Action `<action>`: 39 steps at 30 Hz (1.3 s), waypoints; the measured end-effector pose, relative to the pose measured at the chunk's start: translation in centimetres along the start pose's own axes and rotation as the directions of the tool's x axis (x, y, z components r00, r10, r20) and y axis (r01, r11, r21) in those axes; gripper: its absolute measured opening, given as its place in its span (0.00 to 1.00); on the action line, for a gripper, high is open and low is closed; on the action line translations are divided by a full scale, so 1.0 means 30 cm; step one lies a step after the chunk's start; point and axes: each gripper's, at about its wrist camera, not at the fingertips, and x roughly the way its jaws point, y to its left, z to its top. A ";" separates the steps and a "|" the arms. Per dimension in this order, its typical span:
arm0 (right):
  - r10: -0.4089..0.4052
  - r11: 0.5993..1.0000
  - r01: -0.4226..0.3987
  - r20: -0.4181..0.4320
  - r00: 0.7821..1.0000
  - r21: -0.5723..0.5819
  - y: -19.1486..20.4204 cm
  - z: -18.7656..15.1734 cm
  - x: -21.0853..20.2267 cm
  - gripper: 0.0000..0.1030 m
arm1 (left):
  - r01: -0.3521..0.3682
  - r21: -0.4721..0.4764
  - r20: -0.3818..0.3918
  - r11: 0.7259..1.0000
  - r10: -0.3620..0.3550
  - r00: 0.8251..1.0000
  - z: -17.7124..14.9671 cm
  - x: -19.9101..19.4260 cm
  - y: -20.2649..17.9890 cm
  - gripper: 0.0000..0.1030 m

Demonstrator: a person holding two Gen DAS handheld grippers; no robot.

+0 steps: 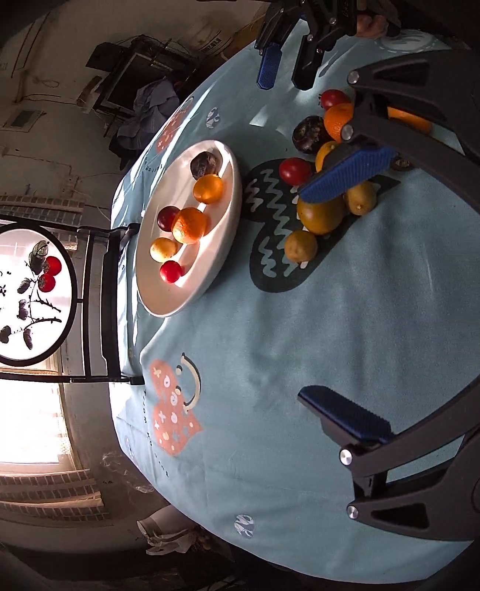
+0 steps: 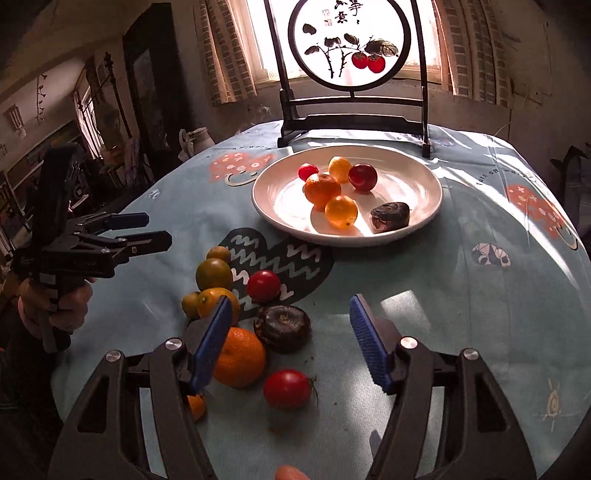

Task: Organize fruits
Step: 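Grasp a large red tomato with the right tool while the left tool grasps a dark brown fruit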

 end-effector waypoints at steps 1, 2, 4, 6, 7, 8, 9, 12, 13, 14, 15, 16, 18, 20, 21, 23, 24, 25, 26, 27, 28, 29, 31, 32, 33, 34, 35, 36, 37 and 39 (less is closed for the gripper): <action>0.002 1.000 -0.002 -0.026 1.000 0.001 -0.005 -0.020 -0.004 0.55 | -0.003 0.006 -0.001 1.000 0.003 1.000 -0.009 -0.003 -0.001 0.98; 0.012 1.000 -0.012 -0.052 0.999 0.003 -0.005 -0.040 -0.009 0.51 | -0.002 0.012 0.001 1.000 0.002 1.000 -0.017 -0.008 0.000 0.98; -0.002 1.000 0.000 -0.091 0.996 -0.024 0.010 -0.072 -0.012 0.48 | -0.004 0.019 0.006 1.000 0.004 1.000 -0.025 -0.016 -0.003 0.98; -0.046 0.996 0.036 -0.123 0.991 -0.079 0.042 -0.090 -0.001 0.47 | 0.009 0.026 0.011 1.000 -0.009 1.000 -0.030 -0.026 -0.006 0.98; -0.066 0.993 0.052 -0.132 0.989 -0.107 0.058 -0.097 0.006 0.47 | 0.015 0.028 0.014 0.999 -0.016 1.000 -0.031 -0.030 -0.009 0.98; -0.086 0.988 0.067 -0.140 0.986 -0.137 0.074 -0.101 0.016 0.47 | 0.020 0.033 0.016 0.999 -0.020 1.000 -0.034 -0.034 -0.013 0.98; -0.110 0.982 0.085 -0.148 0.983 -0.166 0.088 -0.103 0.030 0.47 | 0.021 0.037 0.018 0.999 -0.022 1.000 -0.034 -0.037 -0.016 0.98; -0.176 0.966 0.137 -0.168 0.970 -0.219 0.104 -0.113 0.068 0.47 | 0.016 0.042 0.021 0.999 -0.017 1.000 -0.043 -0.041 -0.015 0.98; -0.180 0.965 0.139 -0.173 0.968 -0.223 0.100 -0.114 0.077 0.47 | 0.019 0.038 0.021 0.999 -0.020 1.000 -0.044 -0.042 -0.011 0.98; -0.185 0.964 0.143 -0.181 0.966 -0.225 0.098 -0.115 0.086 0.47 | 0.022 0.033 0.019 0.999 -0.023 1.000 -0.045 -0.042 -0.007 0.98; -0.187 0.964 0.143 -0.186 0.965 -0.225 0.095 -0.118 0.092 0.45 | 0.022 0.028 0.016 0.999 -0.022 1.000 -0.046 -0.041 -0.002 0.98; -0.173 0.967 0.131 -0.185 0.967 -0.219 0.095 -0.118 0.090 0.38 | 0.021 0.023 0.013 1.000 -0.022 1.000 -0.047 -0.040 0.002 0.98; -0.184 0.964 0.142 -0.177 0.967 -0.227 0.102 -0.118 0.088 0.35 | 0.033 0.008 0.011 0.999 -0.033 0.999 -0.047 -0.041 0.013 0.98; -0.193 0.960 0.149 -0.175 0.965 -0.237 0.107 -0.119 0.088 0.33 | 0.037 0.000 0.009 0.999 -0.037 0.999 -0.048 -0.041 0.020 0.98; -0.192 0.961 0.148 -0.176 0.965 -0.234 0.108 -0.116 0.085 0.33 | 0.032 0.001 0.009 0.999 -0.032 0.999 -0.048 -0.042 0.022 0.98; -0.171 0.970 0.141 -0.144 0.975 -0.198 0.096 -0.091 0.055 0.32 | 0.036 0.001 0.010 0.999 -0.036 0.999 -0.052 -0.046 0.026 0.98; -0.150 0.979 0.134 -0.102 0.983 -0.154 0.083 -0.066 0.031 0.32 | 0.056 0.002 0.005 0.998 -0.056 0.998 -0.054 -0.048 0.025 0.98; -0.112 0.990 0.106 -0.054 0.992 -0.092 0.063 -0.037 0.007 0.32 | 0.097 0.007 -0.006 0.995 -0.097 0.995 -0.059 -0.050 0.020 0.98; -0.056 0.998 0.056 -0.001 0.998 -0.024 0.042 -0.009 -0.013 0.33 | 0.148 0.020 -0.020 0.989 -0.147 0.989 -0.065 -0.050 0.011 0.98; -0.002 0.999 0.000 0.056 0.998 0.037 0.020 0.016 -0.027 0.33 | 0.193 0.043 -0.033 0.980 -0.192 0.981 -0.073 -0.051 -0.006 0.97; 0.038 0.995 -0.047 0.104 0.994 0.086 0.001 0.034 -0.031 0.33 | 0.228 0.075 -0.045 0.971 -0.225 0.973 -0.085 -0.052 -0.028 0.96; 0.061 0.990 -0.077 0.130 0.990 0.121 -0.015 0.045 -0.025 0.33 | 0.263 0.111 -0.066 0.958 -0.257 0.964 -0.098 -0.050 -0.053 0.89; 0.073 0.983 -0.091 0.113 0.991 0.161 -0.028 0.051 -0.010 0.33 | 0.339 0.165 -0.137 0.926 -0.319 0.938 -0.130 -0.031 -0.108 0.75; 0.080 0.982 -0.096 0.103 0.991 0.160 -0.030 0.045 -0.007 0.33 | 0.355 0.193 -0.167 0.915 -0.326 0.931 -0.145 -0.022 -0.131 0.64; 0.076 0.983 -0.091 0.096 0.992 0.160 -0.031 0.041 -0.007 0.33 | 0.356 0.229 -0.182 0.906 -0.319 0.930 -0.160 -0.017 -0.157 0.59; 0.072 0.983 -0.086 0.089 0.993 0.163 -0.030 0.038 -0.004 0.33 | 0.356 0.264 -0.190 0.897 -0.313 0.931 -0.169 -0.019 -0.179 0.57; 0.078 0.982 -0.090 0.076 0.994 0.166 -0.029 0.036 0.002 0.33 | 0.357 0.294 -0.189 0.887 -0.312 0.931 -0.178 -0.025 -0.196 0.57; 0.086 0.980 -0.095 0.063 0.994 0.172 -0.029 0.033 0.008 0.33 | 0.367 0.316 -0.192 0.875 -0.319 0.928 -0.186 -0.030 -0.209 0.56; 0.091 0.980 -0.099 0.056 0.994 0.173 -0.025 0.031 0.010 0.33 | 0.378 0.332 -0.199 0.864 -0.327 0.924 -0.193 -0.032 -0.219 0.57; 0.091 0.982 -0.099 0.058 0.994 0.160 -0.012 0.027 0.004 0.33 | 0.390 0.359 -0.223 0.848 -0.328 0.918 -0.207 -0.022 -0.241 0.57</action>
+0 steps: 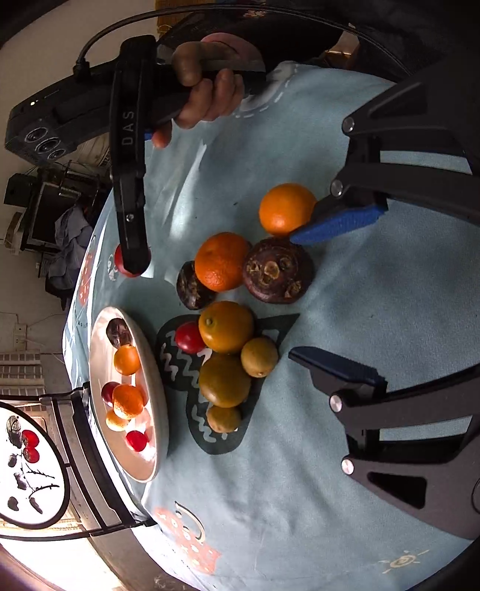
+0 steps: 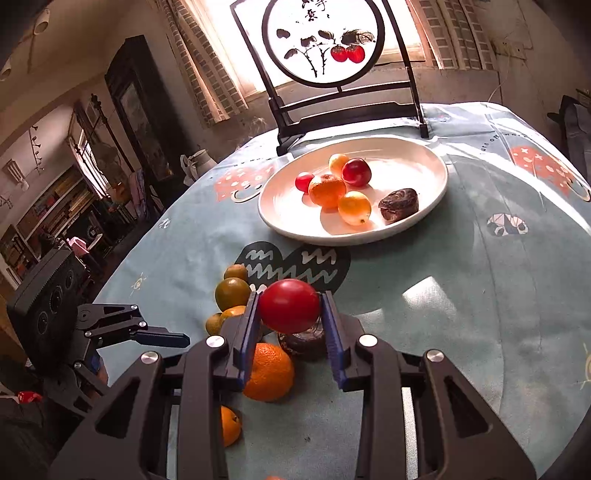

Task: Organize fruits
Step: 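Grasp a large red tomato with the right tool while the left tool grasps a dark brown fruit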

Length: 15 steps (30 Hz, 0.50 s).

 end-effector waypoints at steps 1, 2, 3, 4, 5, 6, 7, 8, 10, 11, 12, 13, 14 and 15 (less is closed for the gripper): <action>-0.001 1.000 0.001 0.006 1.000 -0.009 0.007 -0.002 -0.005 0.33 | 0.004 0.009 -0.016 1.000 -0.004 1.000 0.001 0.014 -0.003 0.57; 0.000 1.000 0.000 0.012 1.000 -0.015 0.011 -0.004 -0.012 0.33 | 0.005 0.014 -0.032 1.000 -0.005 0.999 0.000 0.028 -0.003 0.57; 0.004 1.000 -0.004 0.016 1.000 -0.017 0.014 -0.005 -0.017 0.33 | -0.002 0.016 -0.046 1.000 0.003 0.999 0.002 0.044 -0.003 0.58; 0.009 1.000 -0.009 0.016 1.000 -0.020 0.016 -0.006 -0.020 0.33 | -0.003 0.016 -0.058 1.000 0.004 0.998 0.005 0.057 -0.001 0.59; 0.015 1.000 -0.014 0.017 1.000 -0.021 0.018 -0.007 -0.023 0.33 | -0.006 0.024 -0.061 1.000 0.007 0.998 0.009 0.066 -0.002 0.59; 0.020 1.000 -0.020 0.019 1.000 -0.021 0.020 -0.006 -0.026 0.33 | -0.009 0.037 -0.057 0.999 0.011 0.998 0.013 0.069 -0.008 0.59; 0.023 0.999 -0.023 0.020 1.000 -0.022 0.022 -0.005 -0.026 0.33 | -0.010 0.047 -0.054 0.999 0.013 0.998 0.016 0.073 -0.013 0.59; 0.023 0.999 -0.023 0.019 1.000 -0.022 0.022 -0.006 -0.026 0.33 | -0.016 0.058 -0.053 0.998 0.019 0.998 0.021 0.078 -0.017 0.61; 0.022 1.000 -0.022 0.010 1.000 -0.016 0.019 -0.008 -0.023 0.33 | -0.036 0.082 -0.040 0.996 0.040 0.998 0.030 0.079 -0.029 0.61; 0.024 1.000 -0.024 0.005 1.000 -0.013 0.017 -0.008 -0.021 0.33 | -0.044 0.091 -0.031 0.995 0.047 0.998 0.036 0.080 -0.035 0.61; 0.025 1.000 -0.025 0.006 1.000 -0.013 0.017 -0.008 -0.022 0.33 | -0.053 0.097 -0.021 0.994 0.056 0.998 0.042 0.080 -0.040 0.61; 0.022 1.000 -0.022 0.011 1.000 -0.015 0.018 -0.008 -0.025 0.33 | -0.057 0.100 -0.014 0.993 0.058 0.998 0.048 0.079 -0.045 0.61; 0.019 1.000 -0.019 0.017 1.000 -0.019 0.018 -0.007 -0.029 0.33 | -0.054 0.103 -0.010 0.993 0.056 0.998 0.053 0.080 -0.051 0.61; 0.018 1.000 -0.017 0.021 1.000 -0.020 0.018 -0.007 -0.032 0.33 | -0.054 0.107 -0.009 0.993 0.055 0.998 0.056 0.082 -0.056 0.61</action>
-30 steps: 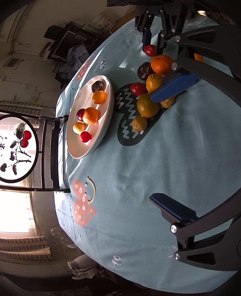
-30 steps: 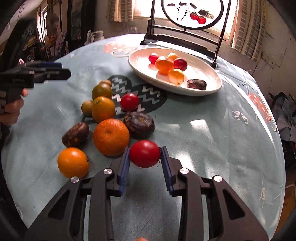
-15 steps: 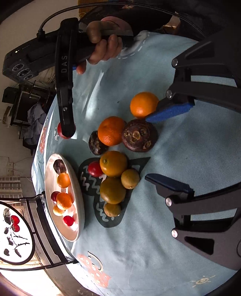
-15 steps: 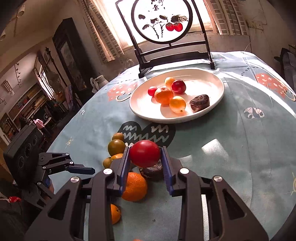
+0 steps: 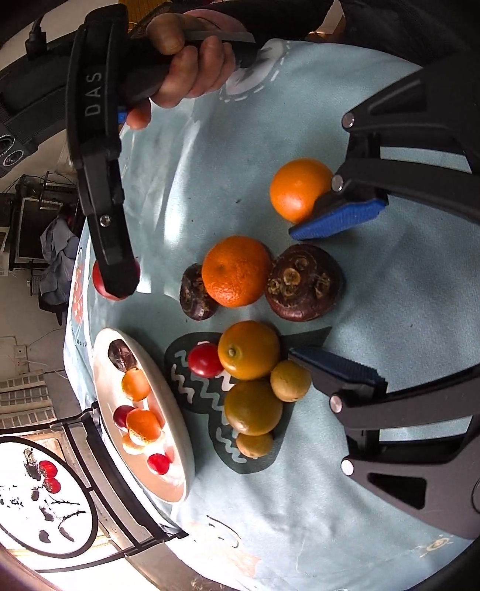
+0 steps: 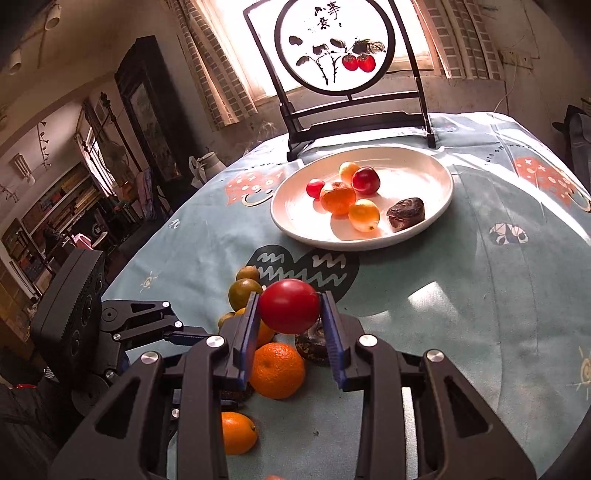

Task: Organize fruits
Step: 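Grasp a large red tomato with the right tool while the left tool grasps a dark brown fruit, then lower the tomato and brown fruit onto the white plate and open both tools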

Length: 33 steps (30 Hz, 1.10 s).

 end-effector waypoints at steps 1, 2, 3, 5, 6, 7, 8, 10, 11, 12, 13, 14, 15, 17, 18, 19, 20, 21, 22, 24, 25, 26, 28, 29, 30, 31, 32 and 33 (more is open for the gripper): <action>0.001 1.000 -0.001 0.001 1.000 0.001 -0.001 0.000 -0.001 0.33 | -0.003 0.006 -0.003 1.000 0.003 1.000 0.000 0.003 -0.006 0.60; 0.001 1.000 -0.001 0.002 1.000 0.003 -0.003 0.001 -0.002 0.33 | -0.006 0.013 -0.011 1.000 0.006 1.000 0.001 0.008 -0.013 0.59; -0.002 1.000 0.002 0.002 1.000 0.004 -0.004 0.001 -0.003 0.33 | -0.010 0.018 -0.019 1.000 0.010 1.000 0.001 0.015 -0.017 0.58; -0.012 1.000 0.012 0.002 1.000 0.004 -0.007 0.000 -0.002 0.33 | -0.006 0.019 -0.028 1.000 0.006 1.000 0.002 0.021 -0.023 0.48; -0.018 1.000 0.018 0.002 1.000 0.005 -0.010 -0.001 -0.001 0.33 | -0.002 0.015 -0.031 1.000 0.002 1.000 0.001 0.022 -0.023 0.45; -0.024 1.000 0.024 0.002 1.000 0.006 -0.012 -0.001 0.000 0.33 | -0.008 0.010 -0.035 1.000 0.008 0.999 0.000 0.024 -0.023 0.42; -0.029 1.000 0.029 0.002 1.000 0.006 -0.014 0.001 0.000 0.33 | -0.004 0.002 -0.036 1.000 0.004 0.999 0.000 0.024 -0.019 0.42; -0.034 0.999 0.034 -0.001 0.999 0.012 -0.020 0.000 0.002 0.33 | -0.001 -0.007 -0.035 1.000 0.000 0.999 -0.002 0.023 -0.016 0.41; -0.035 0.999 0.035 -0.003 0.999 0.016 -0.024 0.000 0.004 0.33 | -0.001 -0.009 -0.034 1.000 0.001 0.999 -0.004 0.020 -0.017 0.41; -0.036 0.999 0.036 -0.006 0.999 0.018 -0.028 0.000 0.007 0.33 | -0.001 -0.010 -0.032 1.000 0.001 0.999 -0.005 0.019 -0.017 0.41; -0.039 0.999 0.039 -0.010 0.999 0.019 -0.031 0.000 0.011 0.33 | 0.000 -0.014 -0.030 1.000 -0.001 1.000 -0.006 0.016 -0.014 0.41; -0.042 0.999 0.042 -0.013 0.999 0.021 -0.034 -0.001 0.015 0.33 | 0.005 -0.019 -0.027 1.000 -0.005 1.000 -0.008 0.012 -0.011 0.41; -0.045 0.999 0.046 -0.017 0.999 0.022 -0.038 -0.001 0.020 0.33 | 0.009 -0.026 -0.022 1.000 -0.010 1.000 -0.009 0.006 -0.005 0.41; -0.050 0.998 0.050 -0.021 0.999 0.029 -0.046 -0.002 0.026 0.33 | 0.016 -0.046 -0.006 0.999 -0.017 1.000 -0.012 -0.012 0.010 0.41; -0.045 0.998 0.045 -0.022 0.999 0.031 -0.049 -0.003 0.028 0.33 | 0.020 -0.058 0.006 0.998 -0.020 1.000 -0.011 -0.023 0.019 0.41; -0.034 0.999 0.035 -0.021 0.999 0.035 -0.050 -0.003 0.028 0.33 | 0.025 -0.072 0.021 0.997 -0.024 0.999 -0.009 -0.039 0.031 0.41; -0.020 0.999 0.020 -0.019 1.000 0.037 -0.051 -0.002 0.029 0.33 | 0.035 -0.089 0.040 0.995 -0.032 0.999 -0.005 -0.058 0.044 0.41; -0.009 0.999 0.010 -0.017 1.000 0.037 -0.049 0.002 0.030 0.33 | 0.048 -0.105 0.059 0.993 -0.042 0.997 0.003 -0.077 0.059 0.41; -0.009 0.999 0.009 -0.014 1.000 0.038 -0.047 0.009 0.030 0.33 | 0.050 -0.118 0.076 0.992 -0.042 0.996 0.016 -0.096 0.074 0.41; -0.024 0.999 0.024 -0.008 1.000 0.029 -0.040 0.035 0.034 0.33 | 0.027 -0.138 0.110 0.990 -0.012 0.994 0.058 -0.129 0.110 0.41; -0.035 0.999 0.035 -0.001 0.999 0.032 -0.039 0.056 0.036 0.33 | 0.013 -0.153 0.127 0.988 0.007 0.992 0.086 -0.140 0.132 0.41; -0.045 0.998 0.044 0.013 0.999 0.039 -0.040 0.082 0.040 0.33 | -0.001 -0.172 0.144 0.985 0.026 0.989 0.116 -0.146 0.156 0.41; -0.067 0.996 0.063 0.064 0.996 0.060 -0.053 0.139 0.051 0.33 | -0.036 -0.218 0.170 0.975 0.074 0.983 0.186 -0.140 0.210 0.41; -0.084 0.994 0.078 0.091 0.992 0.072 -0.064 0.169 0.063 0.33 | -0.061 -0.240 0.178 0.969 0.106 0.978 0.221 -0.128 0.238 0.41; -0.101 0.992 0.092 0.111 0.989 0.086 -0.076 0.197 0.078 0.33 | -0.088 -0.261 0.181 0.961 0.139 0.974 0.255 -0.110 0.266 0.41; -0.114 0.990 0.102 0.125 0.986 0.101 -0.092 0.224 0.096 0.33 | -0.114 -0.284 0.179 0.952 0.170 0.969 0.287 -0.088 0.296 0.41; -0.129 0.987 0.115 0.132 0.983 0.108 -0.105 0.248 0.117 0.33 | -0.126 -0.309 0.175 0.943 0.186 0.967 0.314 -0.065 0.329 0.41; -0.141 0.985 0.126 0.134 0.981 0.114 -0.119 0.270 0.139 0.33 | -0.131 -0.335 0.172 0.933 0.197 0.965 0.334 -0.044 0.360 0.41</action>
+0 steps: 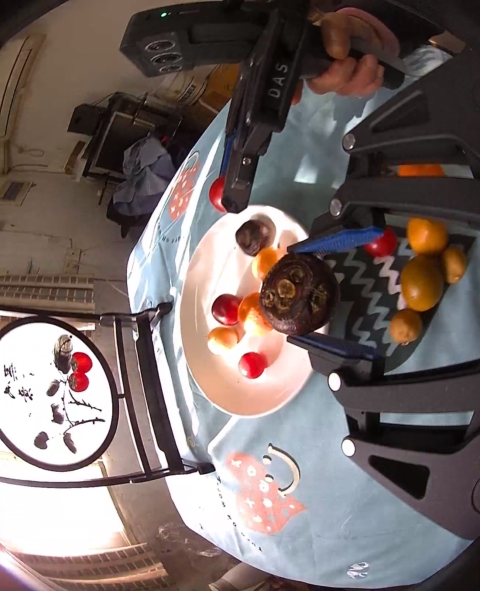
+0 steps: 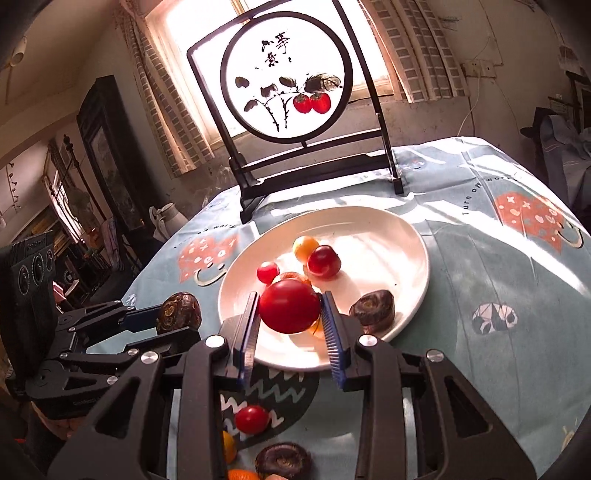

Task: Organize fruits
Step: 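Lower the tomato and brown fruit onto the white plate and open both tools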

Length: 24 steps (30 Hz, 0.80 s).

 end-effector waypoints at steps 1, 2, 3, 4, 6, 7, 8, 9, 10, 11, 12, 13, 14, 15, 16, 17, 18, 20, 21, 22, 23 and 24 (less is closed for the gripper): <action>-0.007 1.000 0.007 0.002 1.000 0.006 -0.010 0.016 0.026 0.33 | -0.010 -0.029 0.002 1.000 0.010 1.000 0.020 0.028 0.022 0.41; -0.017 1.000 0.017 -0.001 1.000 0.011 -0.022 0.028 0.051 0.33 | -0.023 -0.051 0.000 0.998 0.023 1.000 0.035 0.048 0.045 0.41; -0.030 0.999 0.031 -0.012 0.999 0.015 -0.037 0.037 0.079 0.33 | -0.044 -0.064 -0.004 0.997 0.044 0.999 0.045 0.067 0.066 0.41; -0.044 0.999 0.045 -0.023 0.999 0.018 -0.050 0.042 0.104 0.33 | -0.064 -0.077 -0.012 0.995 0.063 0.998 0.055 0.090 0.084 0.41; -0.068 0.997 0.069 -0.049 0.996 0.023 -0.074 0.046 0.149 0.33 | -0.096 -0.094 -0.029 0.991 0.093 0.995 0.067 0.127 0.113 0.41; -0.074 0.997 0.075 -0.060 0.995 0.024 -0.083 0.045 0.167 0.33 | -0.101 -0.108 -0.039 0.989 0.097 0.995 0.069 0.144 0.129 0.41; -0.077 0.997 0.078 -0.067 0.995 0.022 -0.090 0.045 0.182 0.33 | -0.097 -0.128 -0.052 0.987 0.091 0.994 0.069 0.161 0.145 0.41; -0.082 0.996 0.083 -0.073 0.994 0.017 -0.092 0.046 0.195 0.33 | -0.091 -0.147 -0.063 0.985 0.083 0.995 0.067 0.178 0.162 0.41; -0.089 0.996 0.090 -0.077 0.993 0.010 -0.091 0.047 0.206 0.33 | -0.093 -0.156 -0.076 0.983 0.082 0.994 0.065 0.195 0.173 0.41; -0.094 0.995 0.095 -0.081 0.992 0.004 -0.090 0.047 0.214 0.33 | -0.103 -0.161 -0.084 0.981 0.090 0.992 0.062 0.208 0.181 0.41; -0.095 0.995 0.095 -0.083 0.992 0.001 -0.089 0.047 0.221 0.33 | -0.110 -0.164 -0.091 0.980 0.097 0.991 0.060 0.219 0.187 0.41; -0.093 0.996 0.094 -0.087 0.992 0.002 -0.089 0.046 0.226 0.33 | -0.114 -0.167 -0.096 0.979 0.099 0.990 0.059 0.227 0.190 0.41; -0.094 0.996 0.094 -0.093 0.991 0.003 -0.089 0.046 0.230 0.33 | -0.117 -0.169 -0.101 0.979 0.101 0.990 0.057 0.235 0.192 0.41; -0.095 0.995 0.096 -0.097 0.991 0.006 -0.090 0.044 0.232 0.33 | -0.127 -0.166 -0.104 0.978 0.111 0.988 0.056 0.238 0.189 0.43; -0.098 0.995 0.099 -0.101 0.990 0.008 -0.090 0.045 0.233 0.35 | -0.140 -0.159 -0.094 0.977 0.126 0.988 0.055 0.232 0.183 0.56; -0.102 0.995 0.104 -0.104 0.989 0.007 -0.088 0.044 0.230 0.40 | -0.155 -0.145 -0.073 0.977 0.146 0.987 0.056 0.218 0.172 0.73; -0.102 0.995 0.103 -0.103 0.989 0.007 -0.086 0.044 0.224 0.41 | -0.177 -0.127 -0.045 0.976 0.173 0.984 0.059 0.196 0.159 0.78; -0.092 0.996 0.093 -0.106 0.990 0.005 -0.077 0.041 0.206 0.44 | -0.206 -0.105 -0.003 0.973 0.207 0.978 0.060 0.150 0.135 0.91; -0.089 0.996 0.089 -0.111 0.990 -0.002 -0.072 0.038 0.195 0.44 | -0.198 -0.105 0.004 0.975 0.199 0.980 0.058 0.132 0.129 0.92; -0.088 0.996 0.087 -0.112 0.990 -0.008 -0.065 0.034 0.182 0.44 | -0.180 -0.112 0.004 0.977 0.181 0.983 0.056 0.117 0.125 0.93; -0.093 0.996 0.092 -0.111 0.990 -0.017 -0.056 0.028 0.168 0.44 | -0.161 -0.125 -0.001 0.979 0.163 0.987 0.053 0.104 0.124 0.93; -0.101 0.995 0.098 -0.109 0.989 -0.028 -0.045 0.021 0.154 0.44 | -0.148 -0.144 -0.010 0.979 0.148 0.989 0.046 0.093 0.123 0.94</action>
